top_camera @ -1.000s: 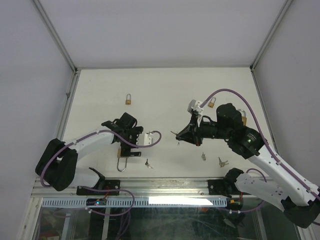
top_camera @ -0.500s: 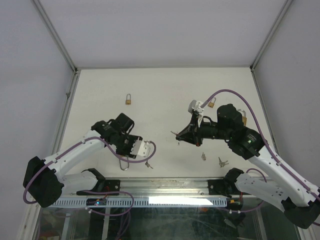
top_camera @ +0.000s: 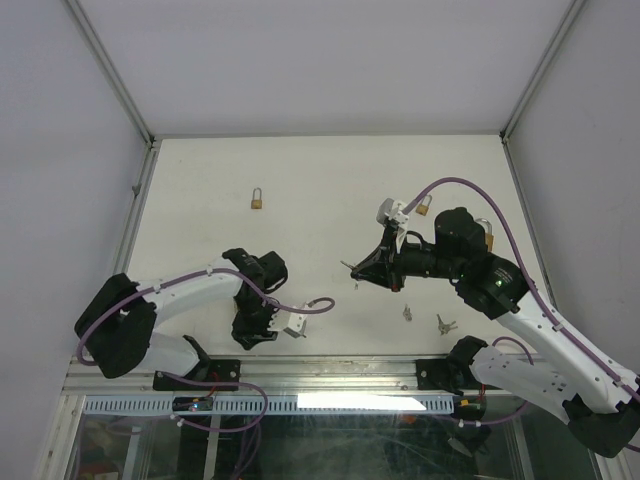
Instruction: Unlock with the key
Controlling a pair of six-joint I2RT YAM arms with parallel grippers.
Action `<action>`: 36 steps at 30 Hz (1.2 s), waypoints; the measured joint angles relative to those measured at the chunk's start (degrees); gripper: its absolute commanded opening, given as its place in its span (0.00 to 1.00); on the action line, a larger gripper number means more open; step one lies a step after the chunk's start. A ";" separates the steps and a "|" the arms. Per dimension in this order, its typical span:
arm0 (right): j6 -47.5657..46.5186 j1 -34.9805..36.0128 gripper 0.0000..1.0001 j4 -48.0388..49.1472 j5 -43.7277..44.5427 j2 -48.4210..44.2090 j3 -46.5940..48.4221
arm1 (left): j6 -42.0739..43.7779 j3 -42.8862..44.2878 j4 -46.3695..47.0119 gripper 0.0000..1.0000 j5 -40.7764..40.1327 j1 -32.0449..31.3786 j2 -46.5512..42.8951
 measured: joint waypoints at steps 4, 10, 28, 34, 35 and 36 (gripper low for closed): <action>-0.04 0.00 0.00 -0.02 0.02 0.00 0.00 | -5.86 0.00 0.52 0.46 -0.02 -1.70 4.20; -0.17 0.00 0.00 -0.07 0.02 -0.24 0.02 | -14.58 1.11 3.87 0.47 -3.91 -1.95 9.03; -0.26 0.00 0.00 -0.81 0.04 -0.81 0.07 | -19.85 -3.54 16.20 0.58 -22.10 -2.01 1.84; -0.26 0.00 0.00 -0.76 0.02 -0.79 0.07 | -17.79 -5.07 17.88 0.46 -21.86 0.98 -0.59; -0.26 0.00 0.00 -0.76 0.02 -0.76 0.07 | -17.18 -4.98 18.27 0.45 -21.73 2.54 -0.55; -0.26 0.00 0.00 -0.76 0.02 -0.70 0.07 | -16.46 -4.83 18.93 0.45 -21.84 4.31 -0.48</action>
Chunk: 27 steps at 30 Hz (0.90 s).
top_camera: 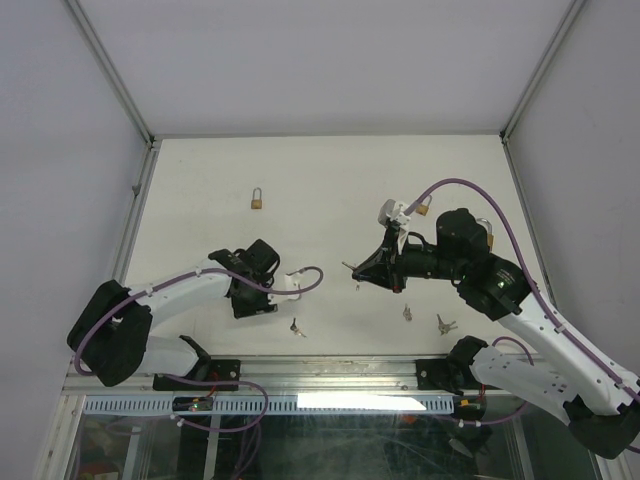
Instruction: Unlock with the key
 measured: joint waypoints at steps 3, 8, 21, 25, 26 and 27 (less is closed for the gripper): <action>0.00 0.00 0.00 0.04 0.00 0.17 0.00 | 2.38 0.35 2.86 0.41 -0.81 2.73 0.39; 0.00 0.00 0.00 0.20 0.00 0.24 0.00 | 6.43 0.39 6.58 0.35 -2.49 3.15 1.09; -0.02 0.00 0.00 0.20 0.02 0.35 0.00 | 6.64 1.27 13.35 0.00 -0.50 3.15 3.48; -0.02 0.00 0.00 0.44 0.02 0.35 0.00 | 3.34 3.32 11.98 0.00 1.27 3.21 4.72; -0.02 0.00 0.00 0.44 0.02 0.35 0.00 | 1.81 4.37 10.99 0.00 2.71 3.39 5.20; -0.02 0.00 0.00 0.48 0.02 0.35 0.00 | 0.13 5.53 9.66 0.00 4.24 3.56 5.44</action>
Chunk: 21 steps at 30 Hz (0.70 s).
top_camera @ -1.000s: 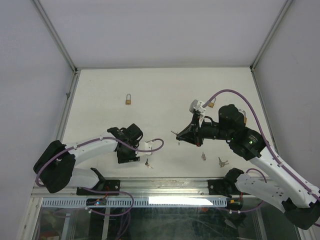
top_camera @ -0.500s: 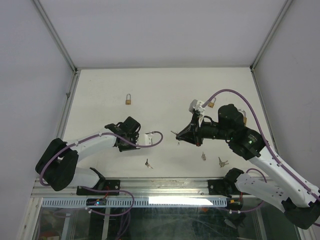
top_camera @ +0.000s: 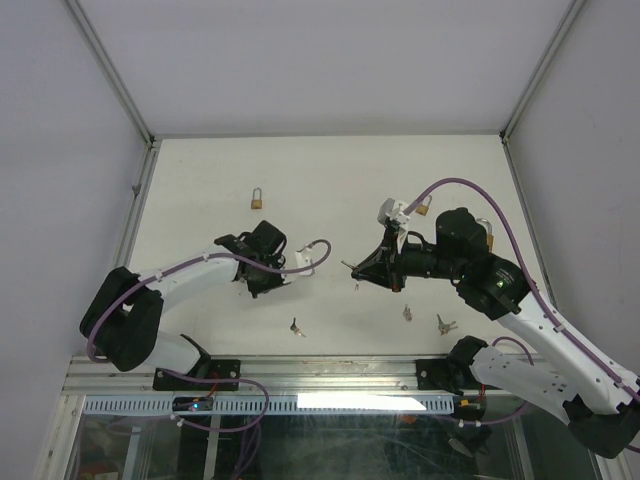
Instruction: Unlock with the key
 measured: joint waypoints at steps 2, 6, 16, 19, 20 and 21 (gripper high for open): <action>0.00 0.00 0.00 0.17 0.00 0.04 0.00 | -3.76 3.15 -2.97 0.00 3.26 0.11 0.02; 0.00 0.00 0.00 0.33 0.00 0.09 0.00 | -8.87 7.04 -5.35 0.00 8.94 0.50 -1.70; 0.00 0.00 0.00 0.42 0.22 -0.15 0.00 | -16.83 7.48 -7.15 0.00 21.18 3.43 -12.31; 0.00 0.00 0.00 0.66 0.22 -0.15 0.00 | -18.58 7.48 -6.19 0.00 23.74 6.91 -12.31; 0.02 0.00 0.00 0.72 0.22 -0.15 0.00 | -18.82 7.48 -5.95 0.00 24.13 7.80 -12.31; 0.02 0.00 0.00 0.74 0.22 -0.17 0.00 | -18.82 7.45 -5.64 0.00 24.35 8.59 -12.31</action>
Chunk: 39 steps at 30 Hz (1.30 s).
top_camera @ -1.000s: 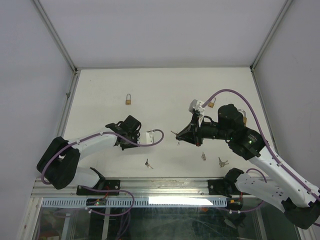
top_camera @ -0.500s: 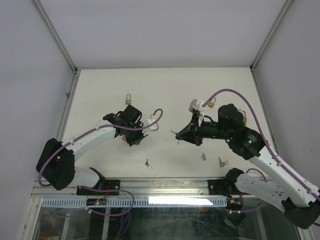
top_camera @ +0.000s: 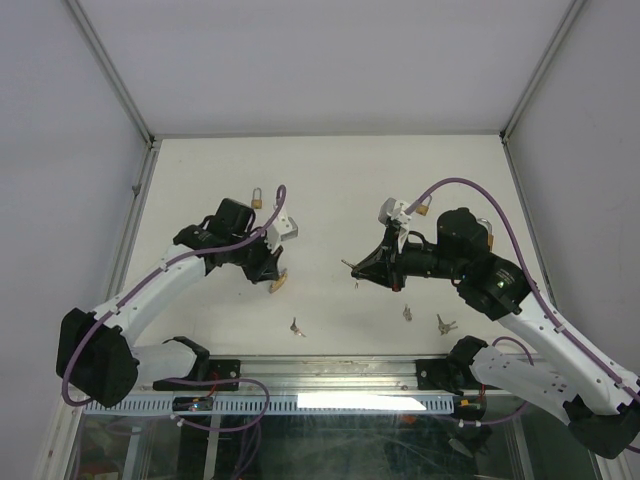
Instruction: Unlock with the key
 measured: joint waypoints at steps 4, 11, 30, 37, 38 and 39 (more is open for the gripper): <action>-0.02 0.00 0.00 0.00 0.00 0.00 0.00 | 0.96 -0.20 0.96 0.00 0.66 2.80 0.11; 0.00 0.00 0.00 -0.02 0.00 0.00 0.00 | 4.55 -0.35 1.18 0.00 2.14 6.73 0.17; 0.00 0.00 0.00 -0.02 0.22 -0.20 0.00 | 5.03 -0.02 1.05 0.94 1.73 6.64 4.22; 0.00 0.00 0.00 0.00 0.90 -1.29 0.00 | 0.15 -0.02 3.06 0.89 -3.72 1.33 8.11; 0.00 0.00 0.00 0.00 1.05 -1.38 0.00 | -0.52 -0.02 3.56 0.85 -4.74 -0.26 8.94; 0.00 0.00 0.00 0.00 1.09 -1.44 0.00 | -1.27 -0.02 4.04 0.81 -5.66 -1.44 9.68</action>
